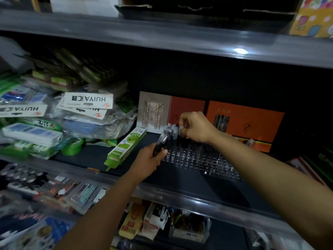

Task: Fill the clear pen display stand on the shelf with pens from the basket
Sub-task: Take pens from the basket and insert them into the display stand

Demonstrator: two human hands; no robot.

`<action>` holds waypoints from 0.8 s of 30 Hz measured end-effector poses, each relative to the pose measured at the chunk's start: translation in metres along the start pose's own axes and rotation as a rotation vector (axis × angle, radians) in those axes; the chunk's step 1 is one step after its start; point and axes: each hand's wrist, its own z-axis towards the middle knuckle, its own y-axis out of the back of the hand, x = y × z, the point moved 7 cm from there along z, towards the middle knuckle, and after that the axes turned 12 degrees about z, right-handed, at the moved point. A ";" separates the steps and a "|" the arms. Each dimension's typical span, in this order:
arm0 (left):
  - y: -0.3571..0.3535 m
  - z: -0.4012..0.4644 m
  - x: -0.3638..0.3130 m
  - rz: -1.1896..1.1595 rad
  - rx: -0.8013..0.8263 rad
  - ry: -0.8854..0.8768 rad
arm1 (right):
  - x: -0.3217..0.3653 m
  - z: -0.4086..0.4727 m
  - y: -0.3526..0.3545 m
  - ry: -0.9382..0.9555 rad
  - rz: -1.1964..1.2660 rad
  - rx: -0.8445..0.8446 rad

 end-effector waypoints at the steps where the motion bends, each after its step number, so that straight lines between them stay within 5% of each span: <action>1: -0.001 0.000 0.000 -0.003 0.003 0.001 | -0.001 0.000 -0.002 0.000 -0.005 0.005; 24: 0.000 -0.002 -0.005 0.031 0.024 -0.003 | -0.009 0.003 -0.010 -0.007 -0.068 0.057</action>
